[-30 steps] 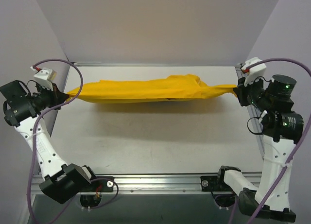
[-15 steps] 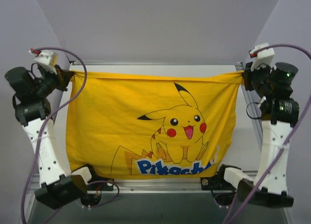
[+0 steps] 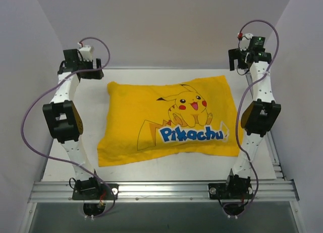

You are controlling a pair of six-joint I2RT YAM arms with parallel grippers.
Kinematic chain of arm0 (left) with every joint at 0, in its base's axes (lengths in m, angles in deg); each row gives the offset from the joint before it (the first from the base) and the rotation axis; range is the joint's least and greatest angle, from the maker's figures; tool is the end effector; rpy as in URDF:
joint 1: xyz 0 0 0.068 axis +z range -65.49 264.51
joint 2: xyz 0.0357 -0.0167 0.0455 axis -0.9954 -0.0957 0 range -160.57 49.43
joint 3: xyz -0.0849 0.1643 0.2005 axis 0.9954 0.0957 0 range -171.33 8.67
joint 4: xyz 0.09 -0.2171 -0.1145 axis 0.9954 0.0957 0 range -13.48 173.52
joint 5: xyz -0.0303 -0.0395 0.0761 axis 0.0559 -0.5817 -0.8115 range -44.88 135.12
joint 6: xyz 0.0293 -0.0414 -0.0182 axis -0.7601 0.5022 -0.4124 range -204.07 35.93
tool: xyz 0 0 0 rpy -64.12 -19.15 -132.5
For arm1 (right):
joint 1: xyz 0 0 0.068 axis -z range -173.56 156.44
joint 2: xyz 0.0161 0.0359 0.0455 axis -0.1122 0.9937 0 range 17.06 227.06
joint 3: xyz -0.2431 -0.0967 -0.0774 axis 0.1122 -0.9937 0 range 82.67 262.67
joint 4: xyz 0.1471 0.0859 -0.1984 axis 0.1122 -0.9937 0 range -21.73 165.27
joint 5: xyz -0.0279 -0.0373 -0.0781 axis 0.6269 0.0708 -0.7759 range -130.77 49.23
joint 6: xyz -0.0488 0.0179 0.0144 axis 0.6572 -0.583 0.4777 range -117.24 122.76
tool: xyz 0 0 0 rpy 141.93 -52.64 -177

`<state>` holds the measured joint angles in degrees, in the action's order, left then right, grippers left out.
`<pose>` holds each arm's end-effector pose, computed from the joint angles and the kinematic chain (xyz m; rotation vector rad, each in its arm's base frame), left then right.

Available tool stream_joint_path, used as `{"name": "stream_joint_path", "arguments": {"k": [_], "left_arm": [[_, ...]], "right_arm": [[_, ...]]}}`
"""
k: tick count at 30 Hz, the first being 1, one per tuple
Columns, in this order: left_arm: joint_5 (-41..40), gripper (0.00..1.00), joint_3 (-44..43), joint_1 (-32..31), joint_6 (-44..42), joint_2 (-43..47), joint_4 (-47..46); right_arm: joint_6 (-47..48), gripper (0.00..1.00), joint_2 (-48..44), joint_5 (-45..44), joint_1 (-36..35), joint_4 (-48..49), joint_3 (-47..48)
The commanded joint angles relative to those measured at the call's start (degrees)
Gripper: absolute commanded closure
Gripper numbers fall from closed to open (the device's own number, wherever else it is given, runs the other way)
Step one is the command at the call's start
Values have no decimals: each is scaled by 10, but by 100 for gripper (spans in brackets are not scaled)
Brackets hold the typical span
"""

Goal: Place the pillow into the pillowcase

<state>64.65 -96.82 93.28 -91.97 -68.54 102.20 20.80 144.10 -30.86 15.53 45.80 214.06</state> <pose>0.4767 0.0616 0.2858 0.1666 2.1946 -0.2190 0.5121 -0.0757 0.3562 -0.2662 1.9870 -0.1296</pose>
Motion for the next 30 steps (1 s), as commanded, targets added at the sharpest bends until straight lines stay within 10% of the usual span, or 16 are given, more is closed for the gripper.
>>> {"name": "stream_joint_path", "arguments": {"k": [1, 9, 18, 30], "left_arm": [[-68, 2, -96, 34, 14, 43, 72], [81, 3, 114, -7, -112, 231, 168], [25, 3, 446, -258, -93, 488, 252], [-102, 2, 398, -273, -49, 196, 251]], "right_arm": [[2, 0, -102, -19, 17, -93, -47], [97, 0, -364, 136, -17, -160, -393], [141, 0, -536, 42, -197, -241, -671], [45, 0, -316, 19, -253, -147, -653]]}}
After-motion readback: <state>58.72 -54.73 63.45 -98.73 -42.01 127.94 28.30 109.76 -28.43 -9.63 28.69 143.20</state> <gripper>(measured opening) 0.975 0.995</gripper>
